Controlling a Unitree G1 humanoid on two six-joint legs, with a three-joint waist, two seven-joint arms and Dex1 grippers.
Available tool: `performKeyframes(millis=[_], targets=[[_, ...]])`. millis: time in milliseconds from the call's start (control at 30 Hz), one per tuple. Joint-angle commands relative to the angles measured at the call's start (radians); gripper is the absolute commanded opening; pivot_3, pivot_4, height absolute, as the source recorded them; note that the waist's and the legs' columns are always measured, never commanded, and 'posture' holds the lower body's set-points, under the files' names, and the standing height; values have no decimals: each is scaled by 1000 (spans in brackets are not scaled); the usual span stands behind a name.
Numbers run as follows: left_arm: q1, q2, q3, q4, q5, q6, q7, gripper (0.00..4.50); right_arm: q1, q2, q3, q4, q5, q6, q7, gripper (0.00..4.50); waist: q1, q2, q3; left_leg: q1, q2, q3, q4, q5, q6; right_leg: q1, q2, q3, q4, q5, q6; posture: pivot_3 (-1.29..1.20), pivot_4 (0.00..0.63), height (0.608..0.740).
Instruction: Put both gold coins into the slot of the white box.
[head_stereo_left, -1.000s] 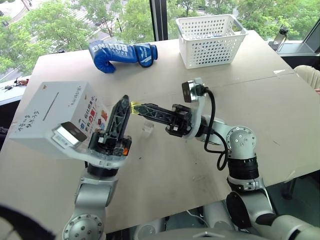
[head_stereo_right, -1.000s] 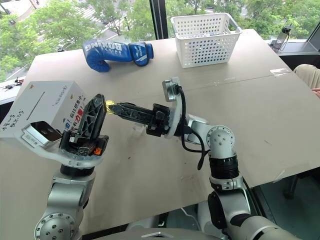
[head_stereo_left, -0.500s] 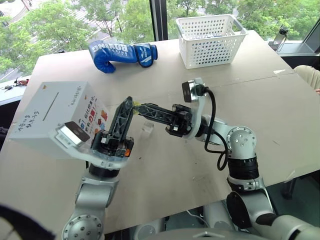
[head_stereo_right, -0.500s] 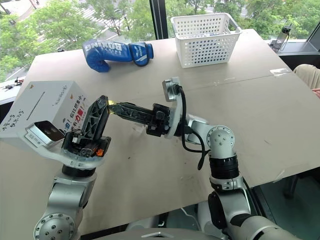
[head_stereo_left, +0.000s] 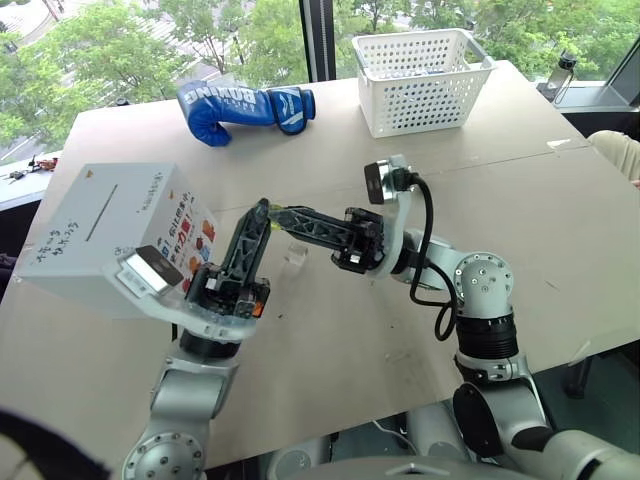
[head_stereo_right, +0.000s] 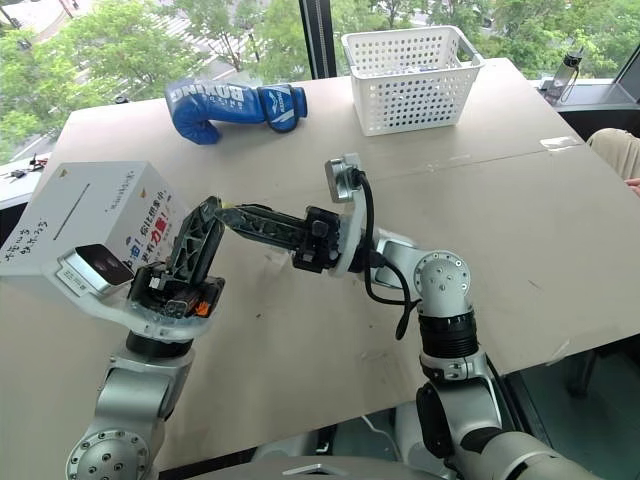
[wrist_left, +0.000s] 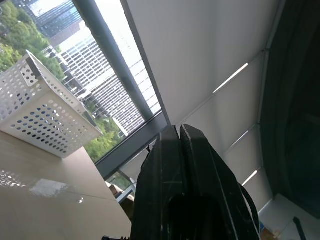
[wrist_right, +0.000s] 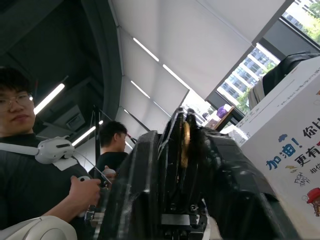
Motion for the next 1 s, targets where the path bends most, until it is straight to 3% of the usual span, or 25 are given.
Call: performKeyframes(millis=[33, 300, 467, 600, 700, 833, 1000], targets=[[-18, 15, 57, -15, -49, -31, 15, 0, -7, -3, 11, -31, 23, -4, 11, 2274, 0, 0, 0, 0, 0, 0, 0, 0, 0, 0, 0, 0, 0, 0, 0, 0, 150, 721], [-130, 91, 140, -35, -99, -45, 86, 0, 6, -56, 29, -30, -62, -52, 16, 2274, 3, 0, 0, 0, 0, 0, 0, 2, -3, 0, 0, 0, 0, 0, 0, 0, 150, 721], [-279, 300, 273, -25, -76, -25, 277, 0, -28, -147, 74, -61, -218, -196, 127, 2274, 5, 0, 0, 0, 0, -1, 0, 2, -3, 0, 0, -1, 0, 0, 0, 0, 150, 721], [-348, 656, 464, 124, -64, 133, 555, 0, -103, -241, 138, -52, -437, -463, 297, 2274, -1, 1, 2, 0, 0, 0, 1, 2, -3, -1, 1, 0, 0, 0, 0, 0, 150, 721], [-321, 829, 574, 190, -46, 258, 649, 0, -165, -253, 138, -3, -502, -574, 357, 2274, -4, 2, 3, 1, 1, 0, -1, 2, -3, -1, 4, 1, -1, 0, 1, 0, 150, 721], [-272, 944, 720, 226, -95, 407, 732, 0, -221, -301, 195, 53, -641, -732, 468, 2274, -2, 2, 3, 0, 3, -1, -3, 1, -5, -3, 5, 0, -2, 0, 1, 0, 150, 721], [-157, 974, 904, 226, -117, 600, 739, 0, -264, -316, 217, 104, -697, -806, 548, 2274, -2, 3, 4, -1, 4, -1, -4, 0, -6, -3, 5, -1, -5, 0, 1, 0, 150, 721]])
